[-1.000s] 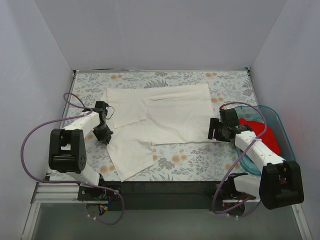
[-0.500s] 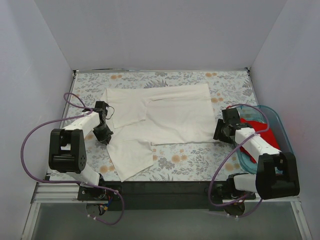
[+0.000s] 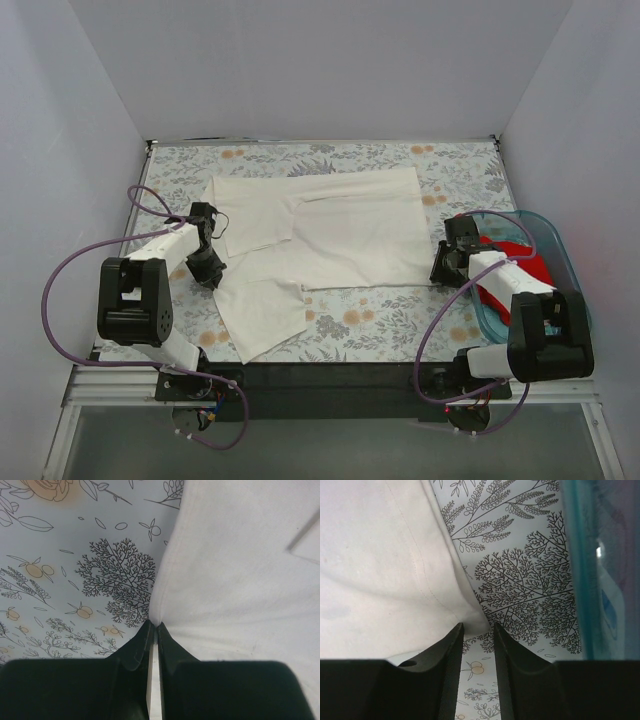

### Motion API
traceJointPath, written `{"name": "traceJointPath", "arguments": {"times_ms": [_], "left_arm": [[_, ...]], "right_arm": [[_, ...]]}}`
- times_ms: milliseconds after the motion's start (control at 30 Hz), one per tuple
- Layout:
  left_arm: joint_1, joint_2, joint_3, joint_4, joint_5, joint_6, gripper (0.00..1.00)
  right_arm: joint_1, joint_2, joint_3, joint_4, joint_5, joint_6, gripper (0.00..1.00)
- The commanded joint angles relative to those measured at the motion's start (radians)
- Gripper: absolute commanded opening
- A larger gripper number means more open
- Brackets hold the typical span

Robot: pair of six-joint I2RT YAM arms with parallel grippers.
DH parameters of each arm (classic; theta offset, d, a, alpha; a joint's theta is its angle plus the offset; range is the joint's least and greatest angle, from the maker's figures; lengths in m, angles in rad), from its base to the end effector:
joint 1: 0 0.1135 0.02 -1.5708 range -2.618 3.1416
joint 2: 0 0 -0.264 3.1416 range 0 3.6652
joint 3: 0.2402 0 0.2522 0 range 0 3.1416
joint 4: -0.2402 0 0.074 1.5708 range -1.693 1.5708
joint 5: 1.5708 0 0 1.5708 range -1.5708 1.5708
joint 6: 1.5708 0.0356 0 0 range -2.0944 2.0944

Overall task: Fold and stack the t-shirts
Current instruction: Fold the tshirt

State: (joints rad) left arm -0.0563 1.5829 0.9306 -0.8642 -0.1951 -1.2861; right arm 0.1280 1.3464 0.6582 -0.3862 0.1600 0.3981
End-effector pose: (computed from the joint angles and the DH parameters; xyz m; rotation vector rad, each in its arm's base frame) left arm 0.2602 -0.0078 0.1677 -1.7213 2.4236 0.1776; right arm 0.2393 0.0251 0.1657 0.4058 2.5908 -0.0302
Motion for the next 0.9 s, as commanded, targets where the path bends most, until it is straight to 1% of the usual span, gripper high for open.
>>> {"name": "traceJointPath", "arguments": {"times_ms": [0, 33, 167, 200, 267, 300, 467, 633, 733, 867], "left_arm": [[0.0, -0.004, 0.027, -0.016, -0.018, 0.01, 0.0], [0.0, -0.006, 0.03, -0.018, -0.02, 0.01, 0.0], [0.0, -0.011, 0.036, -0.033, -0.032, 0.01, 0.0], [0.0, -0.012, 0.037, -0.042, -0.035, 0.01, 0.0], [0.003, -0.015, 0.045, -0.055, -0.044, 0.01, 0.0], [0.004, -0.017, 0.05, -0.071, -0.055, 0.01, 0.0], [0.016, -0.034, 0.056, -0.105, -0.058, 0.007, 0.0], [0.016, -0.043, 0.062, -0.117, -0.032, 0.01, 0.0], [0.016, -0.052, 0.096, -0.131, 0.006, 0.007, 0.0], [0.016, -0.046, 0.163, -0.148, 0.008, 0.004, 0.0]], "right_arm": [[-0.013, 0.008, 0.006, 0.0, 0.009, 0.005, 0.36], [-0.014, 0.007, -0.002, -0.002, 0.01, 0.001, 0.35], [-0.028, 0.004, -0.015, -0.006, 0.018, -0.015, 0.22], [-0.036, 0.002, -0.017, -0.011, 0.018, -0.016, 0.13], [-0.042, -0.007, -0.017, -0.025, 0.029, -0.018, 0.03], [-0.05, -0.021, -0.019, -0.037, 0.035, -0.021, 0.01], [-0.08, -0.067, -0.025, -0.085, 0.056, -0.025, 0.01], [-0.082, -0.084, 0.02, -0.132, 0.023, -0.041, 0.01], [-0.082, -0.075, 0.086, -0.164, -0.004, -0.056, 0.01], [-0.082, -0.041, 0.182, -0.189, -0.017, -0.085, 0.01]]}}
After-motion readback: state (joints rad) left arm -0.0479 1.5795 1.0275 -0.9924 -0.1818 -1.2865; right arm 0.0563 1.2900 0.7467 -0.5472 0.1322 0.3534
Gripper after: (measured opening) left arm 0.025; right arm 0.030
